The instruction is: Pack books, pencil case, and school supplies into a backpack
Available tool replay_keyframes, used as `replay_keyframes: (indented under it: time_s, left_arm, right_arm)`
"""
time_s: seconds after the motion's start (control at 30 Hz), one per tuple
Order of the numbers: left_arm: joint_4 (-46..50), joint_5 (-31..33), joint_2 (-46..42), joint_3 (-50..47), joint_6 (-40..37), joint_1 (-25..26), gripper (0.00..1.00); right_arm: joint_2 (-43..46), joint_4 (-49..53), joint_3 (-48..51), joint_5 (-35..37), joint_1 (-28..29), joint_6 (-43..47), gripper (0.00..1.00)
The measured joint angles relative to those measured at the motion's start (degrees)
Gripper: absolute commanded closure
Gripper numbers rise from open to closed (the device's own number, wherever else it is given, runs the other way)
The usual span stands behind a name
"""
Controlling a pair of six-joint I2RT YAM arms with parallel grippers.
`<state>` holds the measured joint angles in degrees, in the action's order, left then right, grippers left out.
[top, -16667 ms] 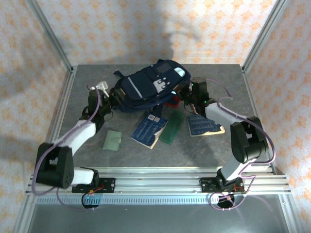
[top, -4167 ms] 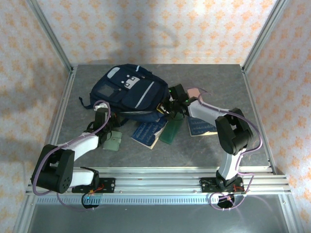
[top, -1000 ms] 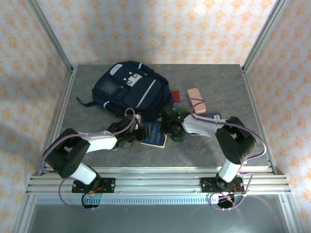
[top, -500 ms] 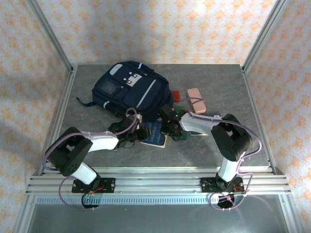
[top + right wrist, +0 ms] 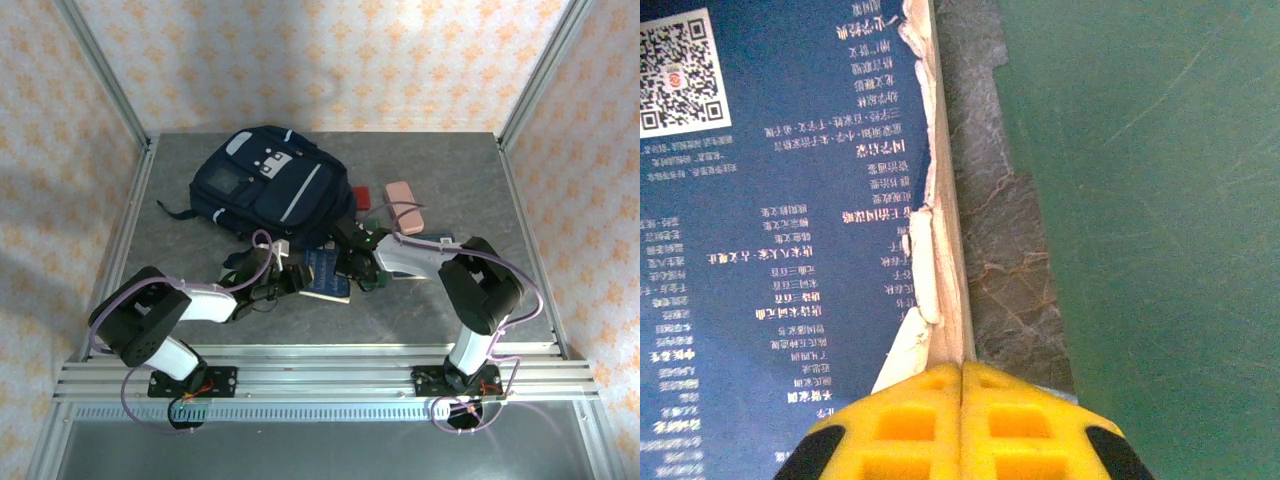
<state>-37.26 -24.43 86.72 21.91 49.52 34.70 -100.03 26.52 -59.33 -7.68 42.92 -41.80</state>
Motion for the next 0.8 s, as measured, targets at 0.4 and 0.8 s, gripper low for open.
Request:
replay_keyframes:
  time_s: [0.4,0.8]
  left_arm:
    - [-1.11,-3.56,0.72,0.66,3.28,0.85,0.99]
    - [14.97,-2.21,-17.35,1.22,1.36,5.75,1.00]
  right_arm:
    - [2.56,-2.80,3.28,-0.59,0.00,-0.59,0.89]
    - [25.03,-3.91,11.80,-5.27,-8.35,0.70,0.60]
